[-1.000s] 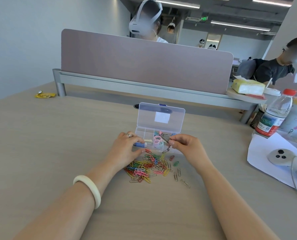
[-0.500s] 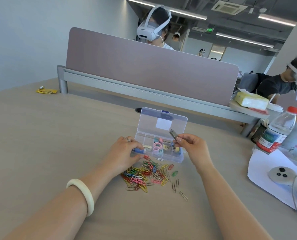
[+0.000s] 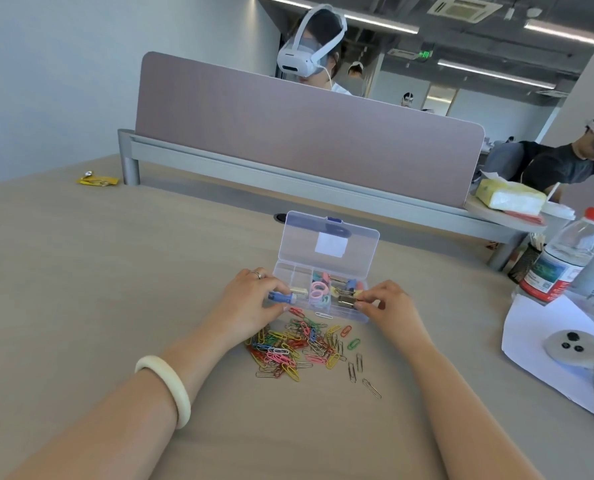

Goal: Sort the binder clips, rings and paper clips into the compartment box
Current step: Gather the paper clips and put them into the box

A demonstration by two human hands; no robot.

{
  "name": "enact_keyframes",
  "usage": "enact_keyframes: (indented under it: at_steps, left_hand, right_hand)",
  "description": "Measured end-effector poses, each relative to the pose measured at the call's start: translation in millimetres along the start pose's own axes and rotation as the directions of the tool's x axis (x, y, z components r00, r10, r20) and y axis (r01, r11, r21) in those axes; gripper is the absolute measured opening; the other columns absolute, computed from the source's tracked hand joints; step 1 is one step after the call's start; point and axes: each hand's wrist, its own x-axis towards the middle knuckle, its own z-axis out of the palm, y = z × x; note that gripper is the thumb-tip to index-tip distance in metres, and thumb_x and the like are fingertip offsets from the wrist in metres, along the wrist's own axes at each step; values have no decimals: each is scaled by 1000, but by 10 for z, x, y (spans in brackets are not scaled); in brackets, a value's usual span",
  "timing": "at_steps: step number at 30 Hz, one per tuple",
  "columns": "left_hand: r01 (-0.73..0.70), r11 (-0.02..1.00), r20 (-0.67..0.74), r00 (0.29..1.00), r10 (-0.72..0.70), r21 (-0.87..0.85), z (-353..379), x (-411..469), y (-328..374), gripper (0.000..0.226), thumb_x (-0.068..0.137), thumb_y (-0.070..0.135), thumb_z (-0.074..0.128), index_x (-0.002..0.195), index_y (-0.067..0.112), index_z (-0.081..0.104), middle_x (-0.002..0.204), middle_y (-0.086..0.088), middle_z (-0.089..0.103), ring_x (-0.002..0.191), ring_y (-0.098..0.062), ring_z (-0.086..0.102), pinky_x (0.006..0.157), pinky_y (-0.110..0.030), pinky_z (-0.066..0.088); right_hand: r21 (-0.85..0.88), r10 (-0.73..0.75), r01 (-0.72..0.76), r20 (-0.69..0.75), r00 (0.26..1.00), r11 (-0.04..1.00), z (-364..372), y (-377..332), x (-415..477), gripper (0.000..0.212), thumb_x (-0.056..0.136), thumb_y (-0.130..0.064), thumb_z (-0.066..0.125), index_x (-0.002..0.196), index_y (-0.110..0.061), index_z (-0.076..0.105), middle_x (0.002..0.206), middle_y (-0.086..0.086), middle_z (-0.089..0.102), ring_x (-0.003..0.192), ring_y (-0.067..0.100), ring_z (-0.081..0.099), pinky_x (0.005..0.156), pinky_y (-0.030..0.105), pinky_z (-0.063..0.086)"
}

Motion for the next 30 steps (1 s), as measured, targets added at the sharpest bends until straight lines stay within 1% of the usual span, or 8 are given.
enact_keyframes:
  at_steps: [2, 5, 9, 13, 16, 22, 25, 30]
  left_hand:
    - [-2, 1000, 2, 1000, 2, -15, -32, 2, 10, 24, 81, 28, 64, 105, 22, 65, 98, 4, 54, 101, -17, 46, 79, -26, 36]
    - [5, 999, 98, 995, -2, -34, -134, 15, -26, 27, 78, 33, 68, 102, 22, 66, 95, 6, 54, 96, -15, 49, 75, -24, 37]
    - [94, 995, 445, 891, -91, 16, -397, -12, -103, 68, 62, 46, 78, 122, 35, 50, 115, 7, 41, 114, -13, 40, 97, -27, 37]
    - [29, 987, 605, 787, -118, 155, -421, -46, -105, 84, 58, 47, 80, 129, 41, 38, 127, 3, 33, 124, -16, 30, 110, -34, 28]
    - [34, 993, 595, 798, -93, 110, -321, -66, -83, 75, 61, 43, 80, 126, 34, 44, 115, 5, 35, 114, -13, 38, 103, -30, 34]
    - [-72, 997, 498, 864, 77, -29, -167, -36, -38, 38, 69, 31, 77, 102, 21, 61, 99, 4, 49, 86, -7, 47, 69, -11, 37]
    - [-111, 994, 448, 888, 101, -4, -114, -22, -7, 29, 74, 30, 73, 98, 18, 64, 93, 4, 51, 85, -10, 49, 68, -14, 37]
    - [-123, 992, 372, 922, 103, 30, -36, -37, 30, 23, 75, 28, 70, 96, 17, 67, 96, -1, 60, 89, -13, 52, 75, -25, 40]
  right_hand:
    - [-19, 8, -8, -7, 1000, 1000, -4, 32, -1, 15, 83, -23, 65, 95, -17, 73, 85, -12, 48, 81, 10, 45, 72, 21, 35]
    - [-30, 10, -10, -17, 1000, 1000, -33, 23, -51, 19, 84, -28, 63, 98, -20, 72, 85, -13, 48, 77, 7, 47, 66, 20, 36]
    - [39, -62, 58, 101, 993, 998, -173, -164, -210, 22, 77, -36, 69, 99, -34, 67, 83, -9, 53, 70, 5, 48, 63, 14, 37]
    - [-144, -47, 125, 452, 891, 982, -138, -346, -399, 72, 66, -51, 73, 129, -31, 46, 104, -11, 48, 88, 1, 48, 77, 9, 36]
    - [-258, -46, 197, 496, 867, 946, 28, -429, -469, 91, 59, -68, 67, 136, -31, 36, 125, -9, 39, 115, 10, 41, 98, 29, 39]
    - [-138, -228, 296, 372, 900, 945, 239, -466, -461, 59, 68, -61, 66, 121, -38, 55, 104, -5, 48, 104, 12, 41, 88, 28, 39]
    - [-82, -282, 323, 316, 906, 943, 273, -477, -462, 37, 75, -49, 66, 110, -34, 64, 98, -4, 54, 97, 11, 45, 85, 28, 41]
    - [-103, -289, 328, 282, 915, 939, 304, -476, -486, 26, 79, -42, 64, 102, -30, 66, 93, -7, 54, 91, 8, 46, 82, 33, 47]
